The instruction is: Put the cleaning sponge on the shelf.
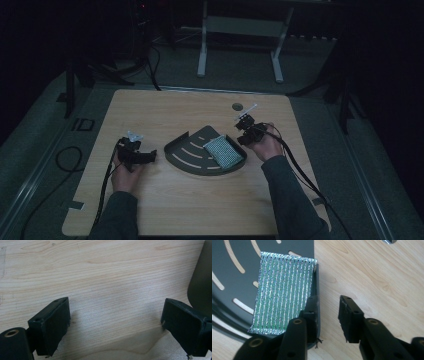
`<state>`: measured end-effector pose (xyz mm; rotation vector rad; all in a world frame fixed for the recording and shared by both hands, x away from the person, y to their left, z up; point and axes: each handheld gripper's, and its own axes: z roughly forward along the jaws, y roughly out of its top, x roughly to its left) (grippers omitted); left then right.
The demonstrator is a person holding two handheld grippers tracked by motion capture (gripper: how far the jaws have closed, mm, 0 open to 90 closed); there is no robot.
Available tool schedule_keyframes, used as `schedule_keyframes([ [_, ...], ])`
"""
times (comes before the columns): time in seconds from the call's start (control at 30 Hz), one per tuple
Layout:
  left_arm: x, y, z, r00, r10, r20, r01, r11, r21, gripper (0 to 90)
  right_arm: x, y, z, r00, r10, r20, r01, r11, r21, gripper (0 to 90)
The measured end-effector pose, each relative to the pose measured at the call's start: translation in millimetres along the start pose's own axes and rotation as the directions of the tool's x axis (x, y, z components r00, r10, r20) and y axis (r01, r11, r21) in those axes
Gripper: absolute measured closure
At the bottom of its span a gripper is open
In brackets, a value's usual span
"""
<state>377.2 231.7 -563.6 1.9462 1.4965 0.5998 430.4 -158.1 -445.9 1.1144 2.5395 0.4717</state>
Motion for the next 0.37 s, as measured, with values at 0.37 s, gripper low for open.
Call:
schedule_keyframes([
  [0.37,0.1,0.0,0.1,1.0,0.002,0.0,-0.002,1.0,-0.001,9.3,-17.3,-34.5,-10.6,0.9979,0.064,-0.002,-0.064,0.997,-0.046,56.5],
])
